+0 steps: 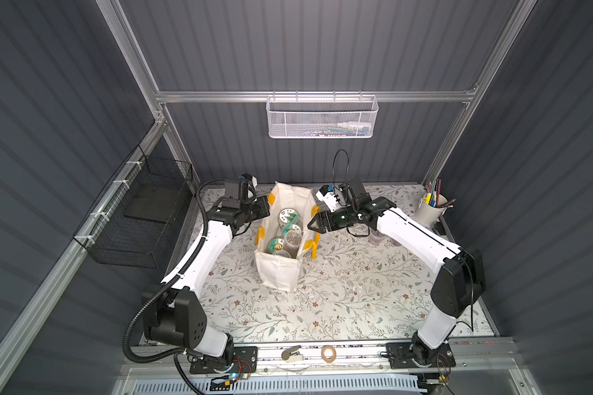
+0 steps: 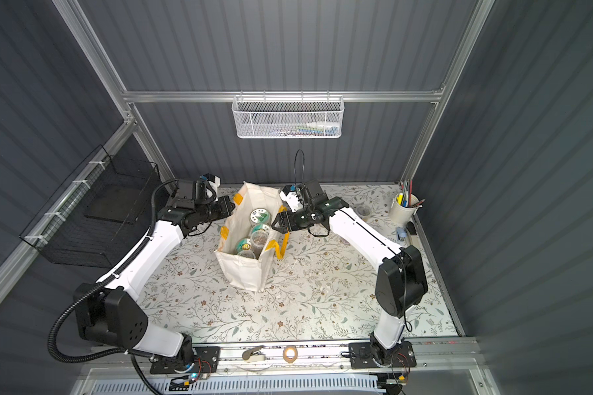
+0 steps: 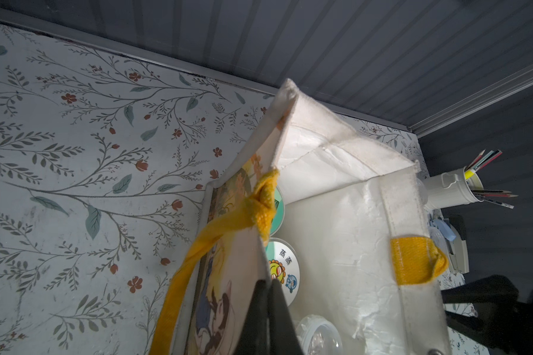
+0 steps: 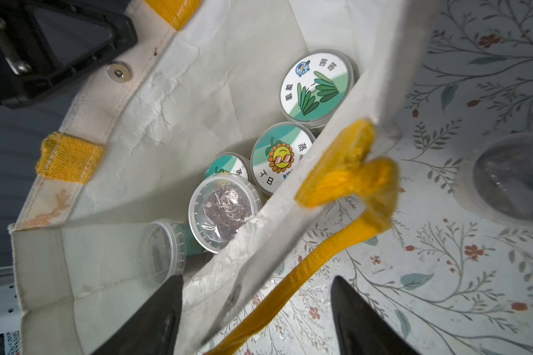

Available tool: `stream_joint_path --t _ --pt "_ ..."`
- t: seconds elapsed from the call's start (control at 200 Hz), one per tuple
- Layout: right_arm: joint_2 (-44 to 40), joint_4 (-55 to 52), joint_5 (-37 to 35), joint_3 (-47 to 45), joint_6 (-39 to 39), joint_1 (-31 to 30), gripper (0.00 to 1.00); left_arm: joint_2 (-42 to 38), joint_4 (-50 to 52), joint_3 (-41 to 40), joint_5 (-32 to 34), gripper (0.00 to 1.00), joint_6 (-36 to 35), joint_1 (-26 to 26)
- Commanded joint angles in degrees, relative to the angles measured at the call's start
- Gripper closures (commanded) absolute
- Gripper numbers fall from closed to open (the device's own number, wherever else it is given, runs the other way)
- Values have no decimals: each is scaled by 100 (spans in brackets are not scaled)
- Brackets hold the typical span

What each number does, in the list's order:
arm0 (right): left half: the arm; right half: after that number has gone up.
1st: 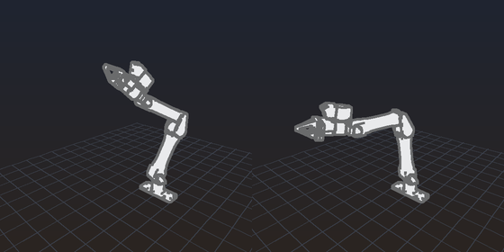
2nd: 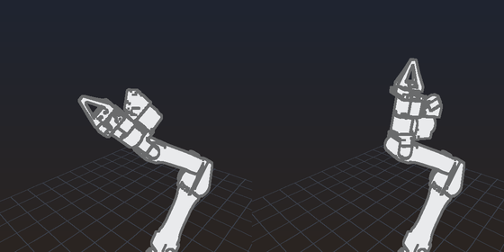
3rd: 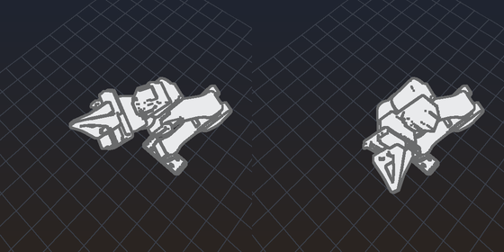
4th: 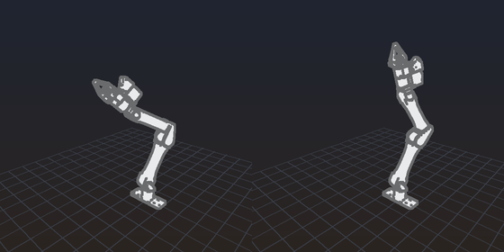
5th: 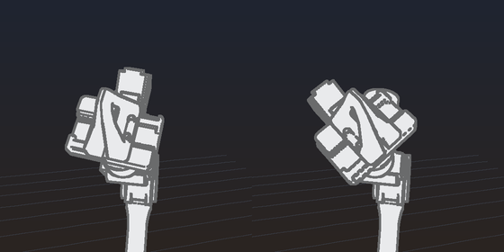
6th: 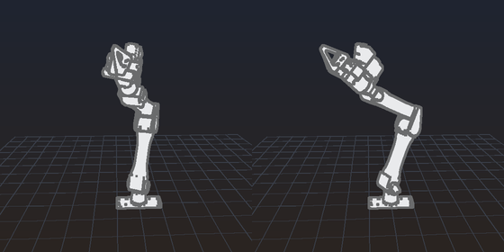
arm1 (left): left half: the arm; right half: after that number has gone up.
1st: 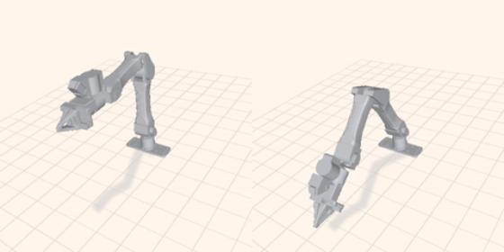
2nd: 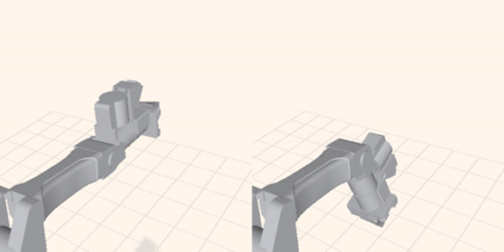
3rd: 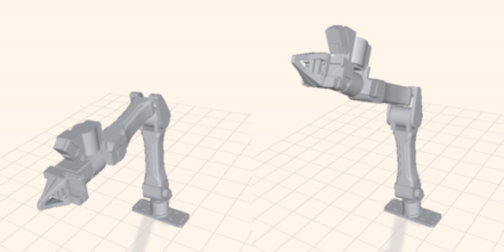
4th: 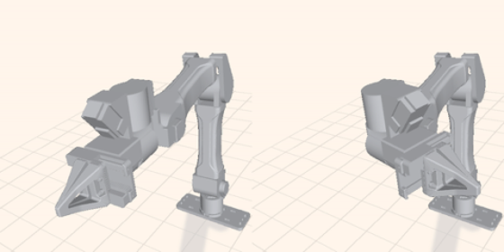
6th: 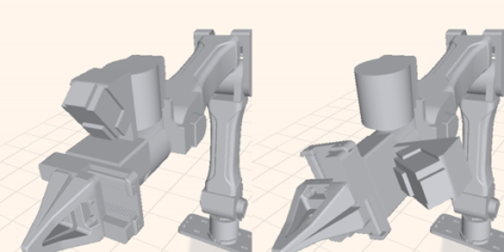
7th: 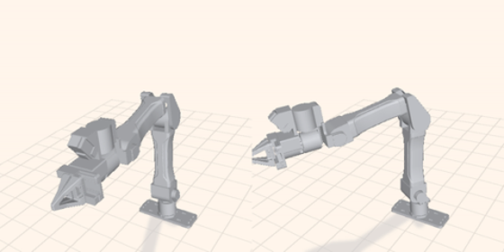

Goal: Take out the seed jars from the canvas bag
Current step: Adjust the canvas bag at the center of the board.

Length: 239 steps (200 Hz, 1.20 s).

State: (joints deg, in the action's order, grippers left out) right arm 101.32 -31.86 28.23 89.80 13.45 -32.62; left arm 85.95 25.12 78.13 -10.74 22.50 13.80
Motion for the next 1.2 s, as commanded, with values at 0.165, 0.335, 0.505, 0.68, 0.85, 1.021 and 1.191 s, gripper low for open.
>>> stream_joint_path --t 0.165,0.335,0.505,0.68,0.85,1.021,1.191 --pt "480 171 506 488 236 -121 48 214 -49 804 169 100 -320 -18" --pt "822 207 683 917 298 -190 64 436 100 1195 253 100 -531 -73" --pt "1291 8 720 1661 259 -306 68 669 228 1643 233 100 -738 -225" --pt "1795 -62 749 2461 270 -407 68 992 470 2343 185 100 -1089 -308" --pt "1997 -76 771 2692 237 -462 70 1182 481 2703 -9 100 -1132 -325" --pt "1735 104 671 1918 133 -456 64 1150 92 2391 -507 100 -946 -324" --pt "1206 643 518 619 234 -446 58 922 -384 1698 -992 100 -836 -284"
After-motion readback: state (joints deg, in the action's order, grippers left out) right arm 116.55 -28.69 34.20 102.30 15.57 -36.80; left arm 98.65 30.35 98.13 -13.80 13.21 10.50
